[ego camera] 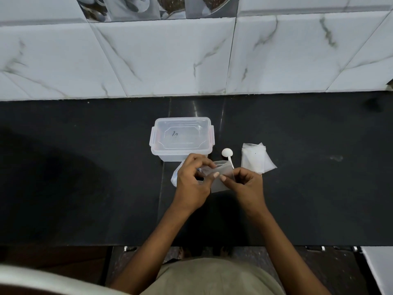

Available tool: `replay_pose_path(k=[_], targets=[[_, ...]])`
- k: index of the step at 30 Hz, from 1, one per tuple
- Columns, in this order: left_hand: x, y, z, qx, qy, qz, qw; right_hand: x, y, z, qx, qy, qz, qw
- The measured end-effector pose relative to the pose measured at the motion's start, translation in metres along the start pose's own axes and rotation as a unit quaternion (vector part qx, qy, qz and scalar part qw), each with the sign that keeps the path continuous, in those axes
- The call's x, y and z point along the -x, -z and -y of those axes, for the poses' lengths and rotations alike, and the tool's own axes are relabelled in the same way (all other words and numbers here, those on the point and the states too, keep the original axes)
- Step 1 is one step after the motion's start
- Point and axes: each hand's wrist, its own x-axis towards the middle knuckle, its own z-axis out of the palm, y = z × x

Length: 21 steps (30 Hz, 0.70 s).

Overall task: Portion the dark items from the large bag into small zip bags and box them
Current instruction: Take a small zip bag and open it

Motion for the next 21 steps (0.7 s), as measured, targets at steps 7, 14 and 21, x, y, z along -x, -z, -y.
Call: replay_pose_path(k=[7,14,21], targets=[[-0.003,0.015,0.008,-0.070,0.006,0.035,0.997,0.005,-0.006,0.006,0.204,0.090,-0.011,0.975],[-0.011,0.023,0.002,-0.156,-0.046,0.087,0.983,0.006,-0.016,0.028,0.424,0.280,0.042,0.860],[-0.010,0.021,0.006,-0.199,-0.042,0.080,0.976,0.002,-0.019,0.023,0.483,0.180,0.076,0.853]])
